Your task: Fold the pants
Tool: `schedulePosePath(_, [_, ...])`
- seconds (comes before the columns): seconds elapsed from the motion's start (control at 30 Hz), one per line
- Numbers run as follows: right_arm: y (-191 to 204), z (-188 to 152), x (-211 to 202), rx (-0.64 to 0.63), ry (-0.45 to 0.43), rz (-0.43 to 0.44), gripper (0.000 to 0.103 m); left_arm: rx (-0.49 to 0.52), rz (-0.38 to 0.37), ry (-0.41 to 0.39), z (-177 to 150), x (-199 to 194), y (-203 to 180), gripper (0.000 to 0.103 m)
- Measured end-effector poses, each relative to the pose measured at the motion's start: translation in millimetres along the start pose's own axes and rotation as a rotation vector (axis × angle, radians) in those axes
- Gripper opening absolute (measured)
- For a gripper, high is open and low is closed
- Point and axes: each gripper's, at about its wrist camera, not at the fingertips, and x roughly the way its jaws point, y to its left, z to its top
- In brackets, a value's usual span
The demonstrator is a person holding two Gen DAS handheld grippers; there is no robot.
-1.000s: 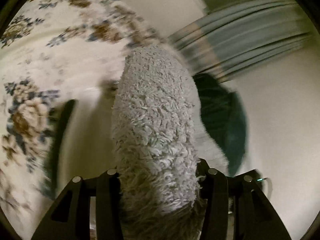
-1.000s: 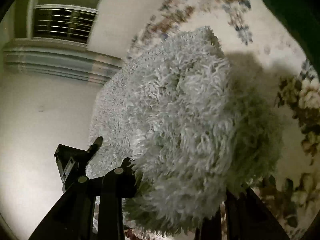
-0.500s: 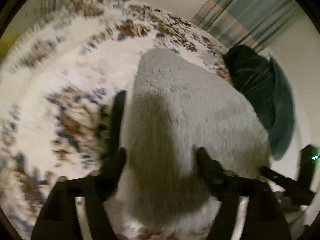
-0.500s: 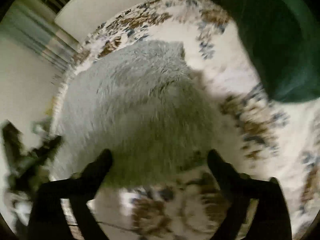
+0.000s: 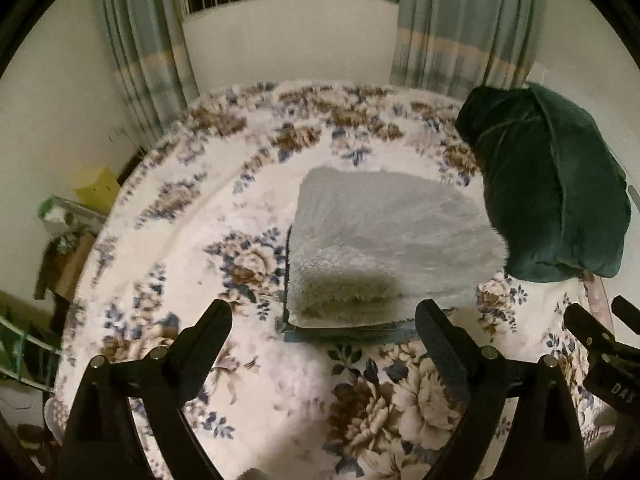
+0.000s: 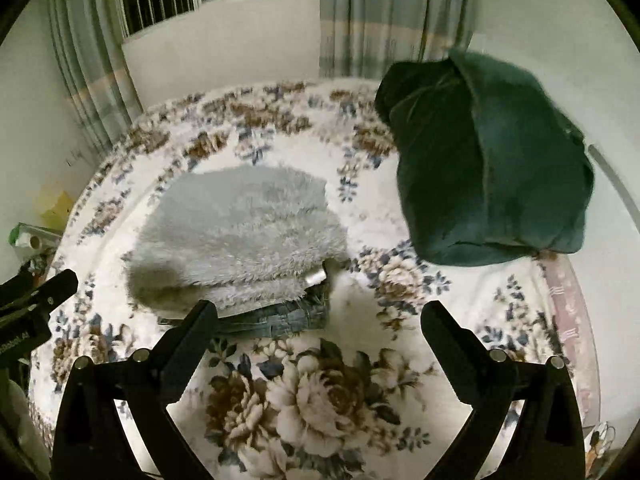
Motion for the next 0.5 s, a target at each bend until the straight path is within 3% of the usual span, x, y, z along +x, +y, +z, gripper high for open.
schedulePosePath(0.5, [-46.7,-62.4,-254.3,-0.055,-0.213,0.078,0.103,-0.031,0.042,-0.216,-63.4,-222.2,-32.5,0.094])
